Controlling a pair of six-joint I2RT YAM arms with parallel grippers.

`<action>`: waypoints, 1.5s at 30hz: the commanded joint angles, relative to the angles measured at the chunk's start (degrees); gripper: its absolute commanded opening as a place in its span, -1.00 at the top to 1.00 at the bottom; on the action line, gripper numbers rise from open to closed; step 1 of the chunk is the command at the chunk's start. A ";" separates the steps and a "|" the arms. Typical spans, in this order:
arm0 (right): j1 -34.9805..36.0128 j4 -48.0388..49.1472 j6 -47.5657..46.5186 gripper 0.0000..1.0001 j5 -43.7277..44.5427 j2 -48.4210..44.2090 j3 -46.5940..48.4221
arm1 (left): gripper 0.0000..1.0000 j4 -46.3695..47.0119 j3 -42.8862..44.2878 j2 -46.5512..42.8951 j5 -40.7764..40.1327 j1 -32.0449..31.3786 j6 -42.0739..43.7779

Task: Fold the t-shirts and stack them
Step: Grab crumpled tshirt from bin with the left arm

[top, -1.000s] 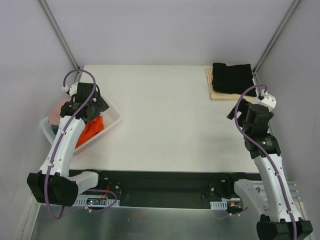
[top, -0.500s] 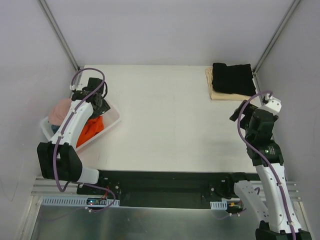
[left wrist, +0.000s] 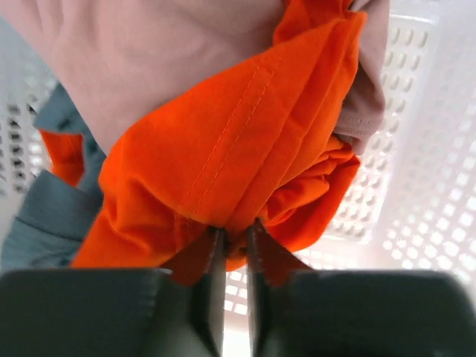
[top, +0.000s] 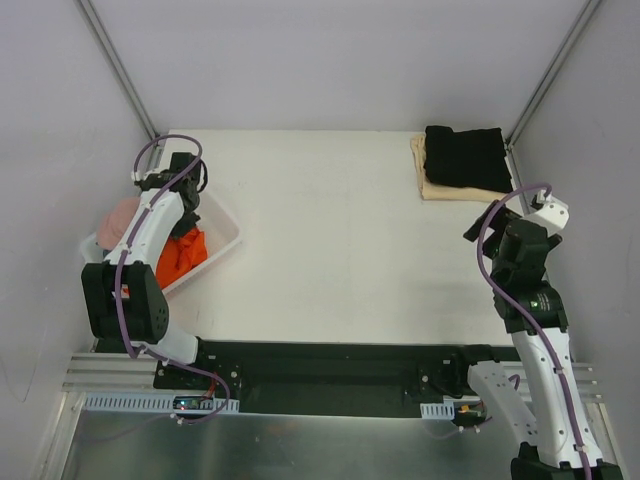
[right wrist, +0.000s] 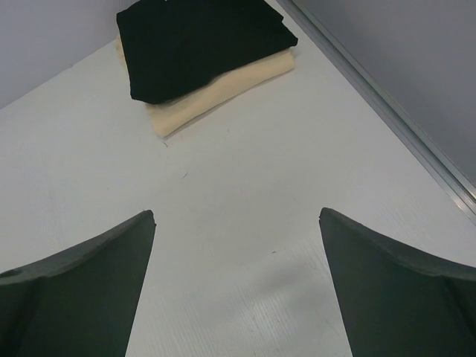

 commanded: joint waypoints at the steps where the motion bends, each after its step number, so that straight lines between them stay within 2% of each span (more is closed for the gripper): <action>1: 0.11 0.31 0.80 -0.93 0.85 -0.63 0.37 | 1.00 -1.25 2.28 -1.57 0.04 0.10 -0.23; 4: 0.11 -0.65 -0.52 -0.93 -1.71 1.38 1.86 | 1.00 -1.25 2.37 -4.29 1.61 0.10 0.12; 9: 0.20 -2.76 -0.43 -0.93 -0.58 4.47 3.36 | 1.00 -1.16 3.77 -11.93 4.87 0.10 1.61; 17: 0.20 -3.03 -0.96 -0.93 -1.28 4.91 3.63 | 1.00 -0.19 13.43 -20.46 7.15 0.10 6.09; 24: 0.20 -2.94 -1.05 -0.93 -1.19 4.30 3.54 | 1.00 3.67 26.07 -22.14 8.03 0.10 8.91; 29: 0.20 -2.94 -1.22 -0.93 -1.19 3.68 3.54 | 1.00 7.01 32.42 -21.52 15.32 0.10 11.28; 36: 0.20 -2.76 -1.31 -0.93 -1.28 2.10 3.45 | 1.00 9.65 44.62 -17.75 18.93 0.10 13.74; 38: 0.20 -2.24 -1.40 -0.93 -1.54 1.49 3.19 | 1.00 10.62 47.01 -16.43 21.30 0.10 13.66; 41: 0.11 -0.66 -1.66 -0.93 -1.89 0.78 2.22 | 1.00 13.86 48.07 -16.25 31.29 0.10 11.99; 42: 0.11 -0.22 -1.66 -0.93 -2.24 0.26 1.61 | 1.00 15.18 47.81 -16.08 37.59 0.10 11.73; 45: 0.20 0.40 -1.84 -0.93 -2.25 -0.36 1.43 | 1.00 18.61 48.94 -14.41 45.02 0.01 8.75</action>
